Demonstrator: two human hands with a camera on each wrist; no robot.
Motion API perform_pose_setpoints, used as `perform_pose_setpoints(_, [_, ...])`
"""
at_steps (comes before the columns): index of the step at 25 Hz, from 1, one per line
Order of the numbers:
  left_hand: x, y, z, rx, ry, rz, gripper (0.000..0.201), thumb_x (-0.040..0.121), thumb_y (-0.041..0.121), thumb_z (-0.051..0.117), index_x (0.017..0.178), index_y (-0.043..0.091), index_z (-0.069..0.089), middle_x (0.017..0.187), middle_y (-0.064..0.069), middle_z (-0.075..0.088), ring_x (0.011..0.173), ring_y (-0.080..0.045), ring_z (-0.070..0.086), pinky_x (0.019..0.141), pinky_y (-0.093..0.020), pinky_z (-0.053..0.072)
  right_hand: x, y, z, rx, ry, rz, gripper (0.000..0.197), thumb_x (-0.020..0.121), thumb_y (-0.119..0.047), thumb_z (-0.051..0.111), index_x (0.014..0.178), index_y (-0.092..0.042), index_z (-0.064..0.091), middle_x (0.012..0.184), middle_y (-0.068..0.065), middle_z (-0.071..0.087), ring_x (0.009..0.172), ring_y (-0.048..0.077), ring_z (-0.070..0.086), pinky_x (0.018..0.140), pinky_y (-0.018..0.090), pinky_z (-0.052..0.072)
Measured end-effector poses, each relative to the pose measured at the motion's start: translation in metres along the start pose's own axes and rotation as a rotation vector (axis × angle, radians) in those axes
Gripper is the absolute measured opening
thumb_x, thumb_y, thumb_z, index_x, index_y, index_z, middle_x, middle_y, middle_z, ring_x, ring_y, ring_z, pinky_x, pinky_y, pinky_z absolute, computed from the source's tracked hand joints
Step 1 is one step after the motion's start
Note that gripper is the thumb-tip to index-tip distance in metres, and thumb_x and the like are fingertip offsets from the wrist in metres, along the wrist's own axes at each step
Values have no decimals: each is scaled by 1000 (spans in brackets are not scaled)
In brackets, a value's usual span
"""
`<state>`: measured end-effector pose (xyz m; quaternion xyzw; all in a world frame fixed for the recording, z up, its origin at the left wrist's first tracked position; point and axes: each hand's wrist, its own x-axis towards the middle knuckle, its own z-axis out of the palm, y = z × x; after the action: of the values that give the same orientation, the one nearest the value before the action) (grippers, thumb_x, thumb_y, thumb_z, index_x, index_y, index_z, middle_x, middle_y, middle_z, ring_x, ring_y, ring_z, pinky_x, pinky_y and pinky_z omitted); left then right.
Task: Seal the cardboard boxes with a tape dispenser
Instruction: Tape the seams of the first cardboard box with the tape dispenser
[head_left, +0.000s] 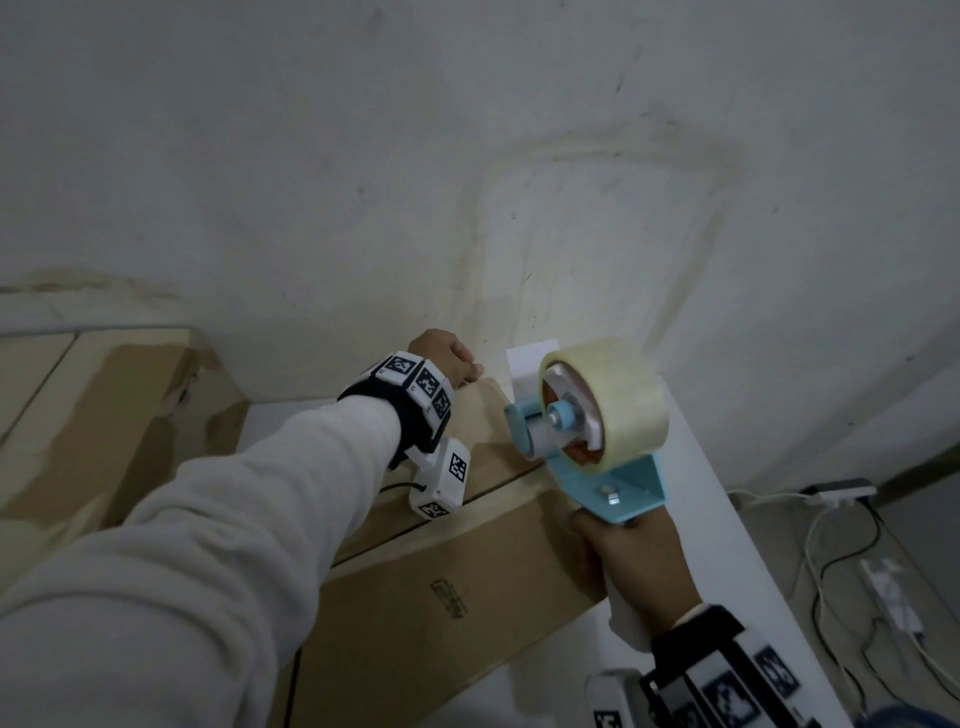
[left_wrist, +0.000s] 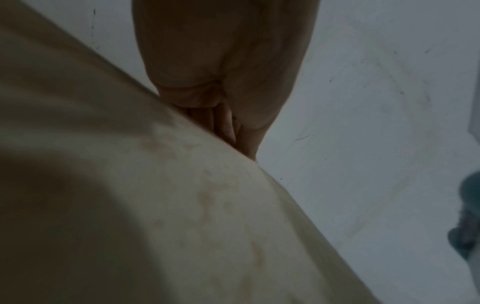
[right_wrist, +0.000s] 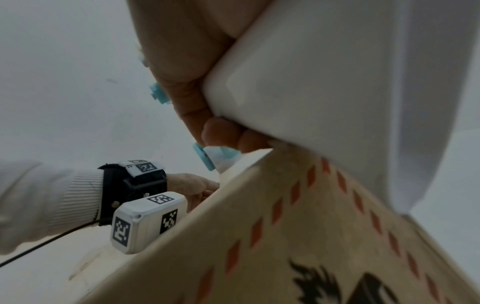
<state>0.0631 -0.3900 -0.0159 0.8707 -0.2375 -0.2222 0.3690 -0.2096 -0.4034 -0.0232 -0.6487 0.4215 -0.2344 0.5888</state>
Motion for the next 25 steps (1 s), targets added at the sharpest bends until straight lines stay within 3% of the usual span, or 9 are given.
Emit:
perform_pose_setpoints(5, [-6,0,-2,358,-191,-54,49,93,44,48,115,2,62,119,-14,62,113,-31,56,91,-30,43,-5,-4,2,-6,0,-39,12,63,-13,70,61,-17,59,56,-1,62,56,16,55,54,32,41])
perform_pose_setpoints(8, [-17,2,-8,438,-217,-4,49,99,39,36,114,1,63,120,-14,61,112,-32,56,88,-28,41,-3,-5,3,-34,-7,-56,21,71,0,69,62,-16,58,56,-3,61,57,15,55,55,30,41])
perform_pose_setpoints(10, [-29,5,-6,484,-196,165,43,101,27,30,129,3,52,136,-17,51,122,-32,50,100,-32,39,-2,-4,4,-24,-3,-41,19,69,-2,69,61,-17,58,56,-3,62,58,16,55,56,31,41])
perform_pose_setpoints(12, [-47,7,1,468,-263,287,42,100,21,29,137,7,41,140,-15,44,128,-31,44,105,-39,37,-1,-4,5,-17,11,-13,11,61,-14,69,62,-19,60,59,-4,62,61,17,56,58,33,42])
perform_pose_setpoints(15, [-72,10,13,733,-268,337,42,102,20,26,141,4,32,147,-13,29,135,-26,30,107,-36,27,-2,-7,5,-59,10,-6,8,57,-24,65,61,-30,64,66,-5,63,68,20,58,63,37,45])
perform_pose_setpoints(17, [-80,13,15,837,-214,312,47,102,21,27,145,3,21,151,-13,21,137,-25,26,101,-33,18,-1,-13,3,-146,-26,1,8,62,-19,66,60,-26,63,65,-4,62,67,21,57,61,32,45])
perform_pose_setpoints(19, [-77,10,15,823,-229,331,52,100,23,32,147,4,18,154,-13,19,140,-27,24,108,-35,16,-1,-21,0,-253,-51,6,20,68,-10,66,54,-21,57,58,-3,60,63,21,56,58,27,41])
perform_pose_setpoints(22, [-62,0,20,805,-304,299,62,96,36,40,148,7,20,156,-12,19,143,-29,21,117,-42,19,-15,-29,-16,-247,-88,41,31,68,-3,64,44,-19,53,39,-4,53,45,18,50,50,26,40])
perform_pose_setpoints(25, [-54,-2,22,868,-363,229,78,92,59,32,151,18,0,160,-3,0,146,-31,9,119,-43,13,-46,-22,-45,-182,-140,115,27,72,5,59,49,-7,49,35,1,44,32,12,39,36,21,36])
